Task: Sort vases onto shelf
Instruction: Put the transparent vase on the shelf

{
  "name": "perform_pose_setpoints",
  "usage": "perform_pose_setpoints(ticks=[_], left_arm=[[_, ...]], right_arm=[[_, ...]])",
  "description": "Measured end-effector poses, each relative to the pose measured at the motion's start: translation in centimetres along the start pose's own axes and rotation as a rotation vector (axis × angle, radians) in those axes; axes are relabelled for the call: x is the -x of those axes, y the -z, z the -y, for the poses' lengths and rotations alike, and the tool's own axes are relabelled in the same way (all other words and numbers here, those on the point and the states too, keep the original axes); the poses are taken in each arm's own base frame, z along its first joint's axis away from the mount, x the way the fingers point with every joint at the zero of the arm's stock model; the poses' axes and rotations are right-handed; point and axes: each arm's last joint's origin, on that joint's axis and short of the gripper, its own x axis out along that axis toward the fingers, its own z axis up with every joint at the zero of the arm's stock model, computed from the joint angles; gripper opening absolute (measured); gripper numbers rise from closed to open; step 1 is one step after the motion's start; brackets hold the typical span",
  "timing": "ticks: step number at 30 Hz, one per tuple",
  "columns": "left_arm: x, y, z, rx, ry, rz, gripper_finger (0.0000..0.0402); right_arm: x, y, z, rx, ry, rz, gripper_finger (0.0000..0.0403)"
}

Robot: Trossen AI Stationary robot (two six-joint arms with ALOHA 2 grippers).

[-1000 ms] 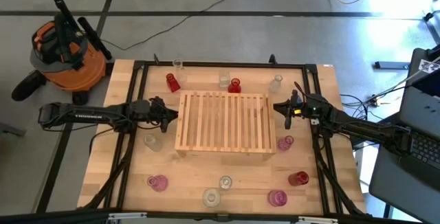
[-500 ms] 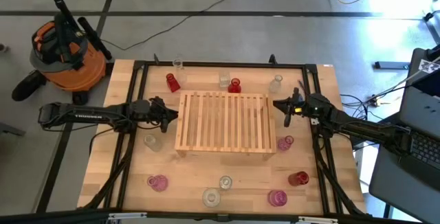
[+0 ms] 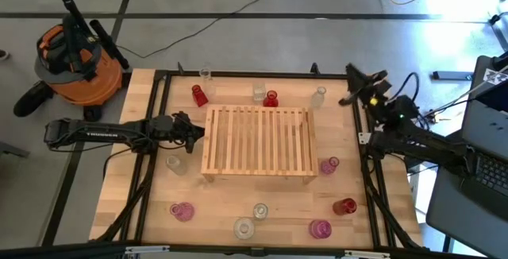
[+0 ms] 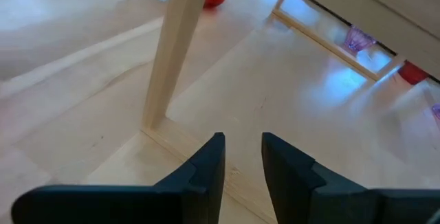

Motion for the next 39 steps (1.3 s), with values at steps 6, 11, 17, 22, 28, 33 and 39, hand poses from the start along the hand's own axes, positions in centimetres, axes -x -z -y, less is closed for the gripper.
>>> perform_pose_setpoints(ticks=[6,11,17,22,28,33,39], left_arm=[[0.1,-0.9,-0.1,0.177,-0.106,0.163,0.0090],[0.4,-2.1,-0.3,0.388,-0.228,0.406,0.0090],[1.3,-4.0,0.2,0.590,-0.183,0.677,0.0090],[3.4,-6.6,1.1,0.765,-0.028,1.004,0.0090],[6.6,-9.5,1.7,0.786,0.018,1.293,0.0090],[8.4,-13.2,3.0,0.558,0.075,1.352,0.0090],[10.3,-19.3,5.7,0.286,0.136,1.228,0.0090]], right_arm=[[-3.4,-3.1,-0.4,-0.011,0.241,-0.016,0.0005],[-5.9,-3.8,-1.4,0.002,0.288,-0.040,0.0005],[-7.7,-3.8,-2.1,0.122,0.309,-0.083,0.0005],[-8.8,-4.1,-2.8,0.159,0.210,-0.071,0.0005],[-10.9,-6.0,-3.6,0.160,0.156,0.006,0.0005],[-12.4,-7.2,-4.4,0.167,0.062,0.028,0.0005],[-13.8,-9.2,-5.1,0.318,-0.049,0.100,0.0005]])
